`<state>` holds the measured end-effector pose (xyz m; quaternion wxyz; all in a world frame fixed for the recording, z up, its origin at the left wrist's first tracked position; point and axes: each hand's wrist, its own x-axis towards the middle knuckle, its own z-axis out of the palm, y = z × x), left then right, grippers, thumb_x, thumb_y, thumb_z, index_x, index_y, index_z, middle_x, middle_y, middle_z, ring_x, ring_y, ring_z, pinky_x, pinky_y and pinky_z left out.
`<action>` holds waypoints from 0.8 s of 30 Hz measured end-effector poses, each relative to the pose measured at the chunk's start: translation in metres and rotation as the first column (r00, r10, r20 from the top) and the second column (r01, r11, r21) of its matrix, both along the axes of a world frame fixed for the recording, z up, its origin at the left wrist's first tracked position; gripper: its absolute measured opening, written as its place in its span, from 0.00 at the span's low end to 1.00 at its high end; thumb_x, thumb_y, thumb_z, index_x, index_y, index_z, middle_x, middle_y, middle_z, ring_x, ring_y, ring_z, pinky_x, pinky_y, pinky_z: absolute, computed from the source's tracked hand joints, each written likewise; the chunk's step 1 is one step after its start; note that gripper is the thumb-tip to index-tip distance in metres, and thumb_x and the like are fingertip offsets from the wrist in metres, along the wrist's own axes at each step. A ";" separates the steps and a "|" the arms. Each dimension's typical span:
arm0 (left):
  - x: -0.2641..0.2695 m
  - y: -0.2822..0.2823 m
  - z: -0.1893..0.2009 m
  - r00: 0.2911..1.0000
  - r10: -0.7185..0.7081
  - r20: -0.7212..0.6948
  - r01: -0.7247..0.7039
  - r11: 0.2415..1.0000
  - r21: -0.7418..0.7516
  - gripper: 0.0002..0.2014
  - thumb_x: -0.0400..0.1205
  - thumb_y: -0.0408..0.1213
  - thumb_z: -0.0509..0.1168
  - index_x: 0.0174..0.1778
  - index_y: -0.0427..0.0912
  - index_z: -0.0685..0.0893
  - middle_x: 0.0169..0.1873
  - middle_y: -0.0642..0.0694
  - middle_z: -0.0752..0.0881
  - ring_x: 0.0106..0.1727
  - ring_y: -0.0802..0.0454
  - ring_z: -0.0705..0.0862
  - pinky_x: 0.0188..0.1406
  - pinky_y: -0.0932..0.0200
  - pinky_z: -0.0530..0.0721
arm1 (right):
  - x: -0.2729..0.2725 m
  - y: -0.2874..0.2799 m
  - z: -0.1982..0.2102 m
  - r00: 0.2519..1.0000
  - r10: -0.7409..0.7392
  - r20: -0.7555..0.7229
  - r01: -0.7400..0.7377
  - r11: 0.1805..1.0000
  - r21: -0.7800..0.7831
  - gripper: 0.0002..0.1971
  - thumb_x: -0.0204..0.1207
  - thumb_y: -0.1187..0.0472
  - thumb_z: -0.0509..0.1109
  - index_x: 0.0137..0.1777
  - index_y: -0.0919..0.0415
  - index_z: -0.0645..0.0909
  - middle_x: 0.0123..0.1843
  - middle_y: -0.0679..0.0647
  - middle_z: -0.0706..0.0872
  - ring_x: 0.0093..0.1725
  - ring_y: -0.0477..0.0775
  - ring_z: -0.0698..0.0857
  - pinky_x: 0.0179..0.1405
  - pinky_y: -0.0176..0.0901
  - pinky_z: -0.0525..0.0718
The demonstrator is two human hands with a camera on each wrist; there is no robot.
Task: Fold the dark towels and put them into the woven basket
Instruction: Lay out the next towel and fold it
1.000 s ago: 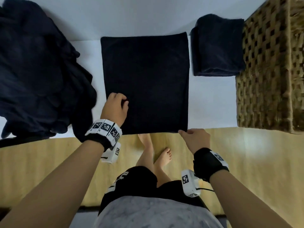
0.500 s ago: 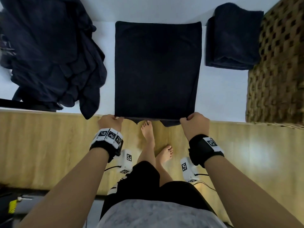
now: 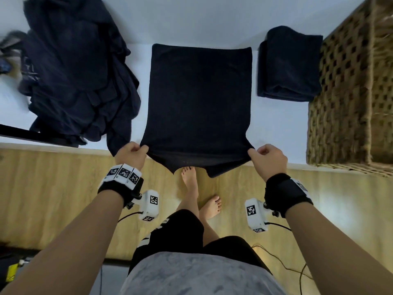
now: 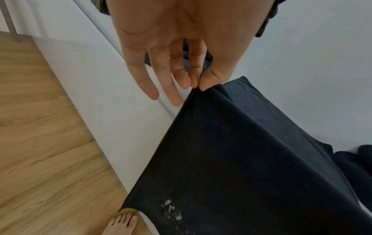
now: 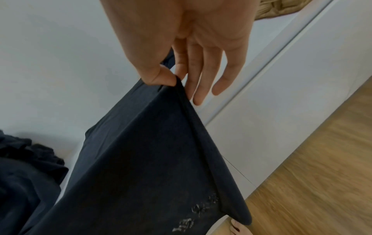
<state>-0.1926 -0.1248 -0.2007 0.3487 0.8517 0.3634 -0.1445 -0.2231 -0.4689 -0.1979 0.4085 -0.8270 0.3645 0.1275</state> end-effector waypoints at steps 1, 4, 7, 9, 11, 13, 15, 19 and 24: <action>0.003 0.000 0.005 1.000 0.012 0.022 -0.011 1.000 -0.006 0.11 0.75 0.42 0.65 0.32 0.38 0.78 0.38 0.40 0.89 0.38 0.47 0.80 0.33 0.58 0.72 | 0.002 -0.002 0.004 1.000 -0.014 0.012 0.014 0.999 0.029 0.08 0.68 0.53 0.72 0.39 0.57 0.81 0.38 0.50 0.87 0.39 0.50 0.84 0.31 0.36 0.74; 0.013 -0.002 0.019 0.997 0.032 0.067 -0.027 0.997 -0.071 0.14 0.72 0.43 0.65 0.30 0.35 0.74 0.36 0.33 0.84 0.37 0.41 0.80 0.43 0.51 0.83 | 0.008 -0.003 0.018 0.997 0.000 0.078 -0.009 0.993 0.118 0.05 0.71 0.59 0.70 0.43 0.53 0.76 0.41 0.55 0.88 0.41 0.58 0.87 0.38 0.44 0.84; 0.030 -0.001 0.036 0.995 0.054 0.085 -0.040 0.988 -0.149 0.13 0.67 0.46 0.66 0.24 0.42 0.72 0.27 0.44 0.78 0.37 0.44 0.80 0.55 0.41 0.87 | 0.024 -0.004 0.033 0.983 0.081 0.168 -0.106 0.984 0.146 0.07 0.76 0.64 0.65 0.39 0.52 0.81 0.40 0.54 0.87 0.46 0.62 0.87 0.52 0.59 0.88; 0.047 0.001 0.046 0.990 0.054 0.128 -0.035 0.988 -0.151 0.13 0.64 0.46 0.67 0.22 0.44 0.72 0.25 0.48 0.77 0.35 0.47 0.79 0.53 0.40 0.87 | 0.041 -0.006 0.044 0.971 0.117 0.206 -0.148 0.979 0.139 0.13 0.77 0.64 0.63 0.35 0.50 0.85 0.40 0.47 0.88 0.46 0.57 0.86 0.54 0.56 0.87; 0.068 0.001 0.054 0.980 0.065 0.187 -0.032 0.984 -0.177 0.12 0.69 0.41 0.70 0.25 0.45 0.74 0.28 0.46 0.79 0.37 0.46 0.79 0.54 0.36 0.86 | 0.062 -0.008 0.054 0.967 0.097 0.235 -0.130 0.983 0.128 0.14 0.76 0.62 0.65 0.34 0.48 0.87 0.40 0.41 0.89 0.47 0.52 0.87 0.54 0.48 0.86; 0.090 0.000 0.059 0.968 0.085 0.236 -0.038 0.980 -0.197 0.14 0.74 0.37 0.74 0.29 0.47 0.74 0.31 0.45 0.80 0.38 0.45 0.80 0.53 0.36 0.87 | 0.082 -0.010 0.061 0.966 0.050 0.254 -0.091 0.984 0.151 0.08 0.73 0.60 0.69 0.37 0.48 0.88 0.41 0.42 0.89 0.48 0.50 0.87 0.53 0.44 0.86; 0.113 -0.001 0.062 0.955 0.081 0.286 -0.022 0.979 -0.204 0.13 0.76 0.38 0.75 0.33 0.49 0.75 0.31 0.47 0.81 0.33 0.47 0.80 0.47 0.42 0.87 | 0.101 -0.012 0.065 0.964 0.072 0.255 -0.116 0.981 0.159 0.06 0.71 0.61 0.73 0.42 0.47 0.87 0.46 0.46 0.89 0.49 0.52 0.88 0.53 0.44 0.86; 0.156 -0.005 0.059 0.923 0.134 0.360 -0.033 0.961 -0.274 0.05 0.79 0.37 0.72 0.44 0.49 0.82 0.35 0.49 0.85 0.31 0.53 0.81 0.37 0.54 0.83 | 0.141 -0.015 0.061 0.950 0.153 0.272 -0.188 0.976 0.111 0.17 0.75 0.71 0.67 0.57 0.51 0.87 0.54 0.58 0.88 0.54 0.58 0.87 0.64 0.52 0.84; 0.191 -0.006 0.039 0.940 0.157 0.304 -0.008 0.898 -0.440 0.07 0.84 0.31 0.64 0.49 0.46 0.86 0.45 0.36 0.85 0.46 0.39 0.84 0.48 0.44 0.84 | 0.178 -0.016 0.044 0.964 0.099 0.246 -0.120 0.990 0.075 0.21 0.80 0.71 0.62 0.67 0.53 0.85 0.59 0.53 0.88 0.61 0.52 0.85 0.70 0.41 0.79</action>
